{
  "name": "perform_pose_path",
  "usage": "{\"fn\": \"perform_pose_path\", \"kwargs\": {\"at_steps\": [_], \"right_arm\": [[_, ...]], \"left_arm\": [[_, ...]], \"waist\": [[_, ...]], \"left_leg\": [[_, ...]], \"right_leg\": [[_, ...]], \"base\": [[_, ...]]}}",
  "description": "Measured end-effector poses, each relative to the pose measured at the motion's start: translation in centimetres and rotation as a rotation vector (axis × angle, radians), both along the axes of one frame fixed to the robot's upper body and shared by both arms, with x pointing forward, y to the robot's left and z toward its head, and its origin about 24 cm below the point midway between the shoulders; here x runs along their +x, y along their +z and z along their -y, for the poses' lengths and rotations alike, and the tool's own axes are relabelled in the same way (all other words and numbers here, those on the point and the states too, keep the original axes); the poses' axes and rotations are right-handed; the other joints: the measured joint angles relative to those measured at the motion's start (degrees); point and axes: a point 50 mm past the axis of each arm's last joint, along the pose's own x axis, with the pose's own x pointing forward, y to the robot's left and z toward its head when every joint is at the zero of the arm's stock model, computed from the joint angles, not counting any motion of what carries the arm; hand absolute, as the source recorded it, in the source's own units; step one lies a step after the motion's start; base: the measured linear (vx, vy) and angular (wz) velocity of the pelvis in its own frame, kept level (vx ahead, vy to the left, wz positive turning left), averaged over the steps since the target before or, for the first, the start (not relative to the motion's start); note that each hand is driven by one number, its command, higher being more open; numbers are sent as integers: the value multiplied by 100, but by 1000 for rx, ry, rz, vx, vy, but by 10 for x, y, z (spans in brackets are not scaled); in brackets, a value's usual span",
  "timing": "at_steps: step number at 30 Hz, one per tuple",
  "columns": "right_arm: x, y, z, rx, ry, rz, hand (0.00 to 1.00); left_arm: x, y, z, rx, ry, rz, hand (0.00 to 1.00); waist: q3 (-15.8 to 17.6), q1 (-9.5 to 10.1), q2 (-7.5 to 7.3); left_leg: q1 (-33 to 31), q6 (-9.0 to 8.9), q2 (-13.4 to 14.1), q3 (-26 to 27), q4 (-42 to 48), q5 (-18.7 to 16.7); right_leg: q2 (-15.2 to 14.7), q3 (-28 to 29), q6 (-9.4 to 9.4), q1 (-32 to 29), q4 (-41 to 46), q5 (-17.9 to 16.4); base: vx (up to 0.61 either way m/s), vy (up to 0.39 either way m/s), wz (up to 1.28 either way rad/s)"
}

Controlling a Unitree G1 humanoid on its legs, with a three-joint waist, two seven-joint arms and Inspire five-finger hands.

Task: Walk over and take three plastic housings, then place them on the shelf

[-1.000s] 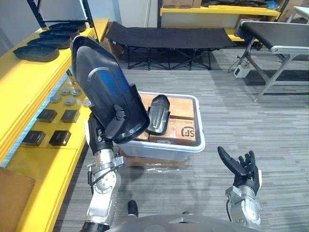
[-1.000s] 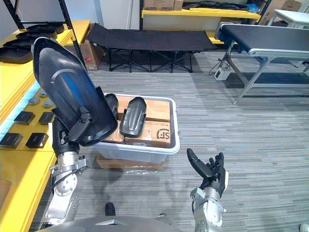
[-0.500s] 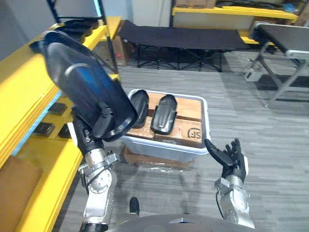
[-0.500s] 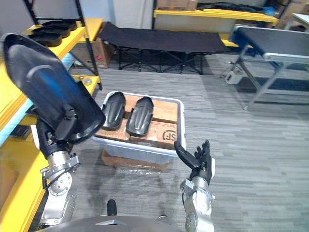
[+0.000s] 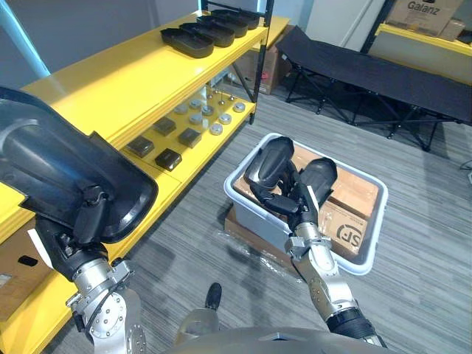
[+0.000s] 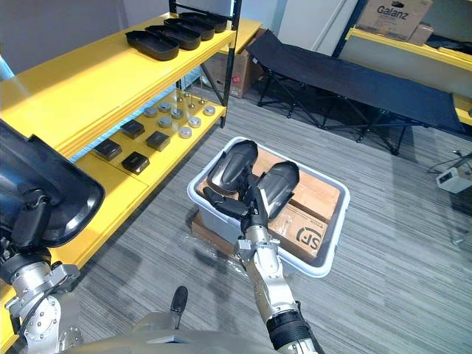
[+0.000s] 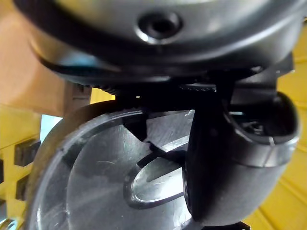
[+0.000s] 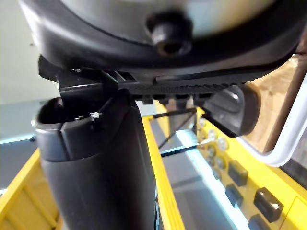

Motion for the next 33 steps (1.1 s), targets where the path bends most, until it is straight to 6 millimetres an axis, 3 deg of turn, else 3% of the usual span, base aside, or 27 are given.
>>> {"fn": "perform_pose_path", "kwargs": {"at_steps": [2, 3, 4, 5, 6, 8, 10, 13, 15, 17, 18, 20, 23, 25, 27, 33], "right_arm": [[-1, -1, 1, 0, -2, -6, 100], [-4, -2, 4, 0, -17, -9, 100], [-7, -3, 13, -9, -48, -13, 100], [-7, -3, 17, -11, -63, -14, 100], [-6, -2, 24, -20, -95, -11, 100], [-8, -3, 28, -27, -107, -16, 100], [-11, -3, 20, -20, -78, -14, 100], [-11, 2, 7, 6, -41, 8, 100], [-10, 5, 6, 11, -33, 23, 100], [-11, 6, 14, -4, -62, 26, 100], [-12, 4, 16, -3, -76, 21, 100], [-18, 4, 20, 1, -99, 18, 100], [-22, 8, 17, 9, -70, 43, 100], [-25, 11, 14, 13, -24, 66, 100], [-27, 8, 16, -9, -12, 59, 100], [-34, 4, 26, -97, -18, 50, 100]], "left_arm": [[4, -2, 5, -9, -43, -14, 0], [9, -2, 11, -15, -90, -13, 0], [21, -3, 23, -22, -182, 0, 0], [26, -3, 29, -25, -223, 6, 0], [33, -4, 40, -34, -293, 12, 0], [33, -8, 45, -44, -321, -6, 0], [33, -8, 44, -44, -321, -12, 0], [34, -8, 43, -30, -343, -13, 0], [37, -5, 46, -25, -400, 4, 0], [46, 1, 59, 8, -538, 33, 0], [50, 3, 63, 22, -579, 46, 0], [63, 14, 77, 76, -701, 91, 0], [68, 19, 80, 92, -721, 111, 0], [68, 18, 79, 85, -698, 107, 0], [68, 12, 80, 72, -694, 84, 0], [63, 0, 76, 44, -662, 12, 0]], "waist": [[62, -56, 65], [71, -205, 68], [113, -324, 3], [177, -333, 1], [333, -288, 136], [437, -272, 381], [421, -232, 384], [397, -142, 344], [381, -168, 283], [383, -375, 321], [382, -438, 311], [365, -523, 258], [362, -562, 266], [344, -543, 325], [386, -577, 440], [395, -615, 426]], "left_leg": [[-82, -1, 33, 146, -1, -18], [-213, 68, 106, 522, 4, -160], [-326, 271, 155, 1052, 75, -419], [-381, 319, 198, 1329, 130, -522], [-522, 382, 359, 1818, 417, -514], [-527, 155, 355, 1735, 463, -259], [-499, 195, 264, 1847, 329, -211], [-391, 353, 161, 1975, 50, 177], [-396, 418, 31, 1855, 36, 182], [-353, 559, -131, 1398, 38, 139], [-331, 565, -154, 1273, 38, 131], [-255, 541, -271, 864, 34, 142], [-227, 463, -366, 690, 35, 201], [-399, 306, -299, 634, 36, 325], [-491, 184, -141, 476, 36, 440], [-488, 72, 40, 356, 36, 465]], "right_leg": [[66, -140, 6, 39, -8, 4], [97, -431, 27, 101, -49, 16], [75, -903, 51, 196, -157, 38], [22, -1089, 18, 262, -193, 17], [-12, -1306, 53, 293, -118, -77], [20, -1417, 150, 363, 99, -207], [-75, -1429, 174, 335, 125, -229], [-223, -1385, 249, 294, 286, -283], [-361, -1208, 160, 257, 503, -369], [-548, -117, -28, -45, 1516, -486], [-532, 176, -152, -107, 1719, -650], [-374, 904, -183, -253, 1937, -976], [-351, 942, -143, -413, 1743, -1028], [-192, 939, 146, -371, 1409, -1138], [20, 806, 108, -382, 1344, -1097], [209, 741, -74, -410, 1496, -1198]], "base": [[-81, -20, 39], [-115, -9, 144], [-118, 7, 170], [-99, 55, 165], [-65, 67, 95], [-29, 42, 54], [33, 49, 15], [83, 60, 2], [136, 62, 38], [120, 87, 93], [94, 29, 116], [74, -30, 101], [-14, -73, 46], [-44, -164, 21], [-99, -223, 25], [-43, -105, 5]]}}
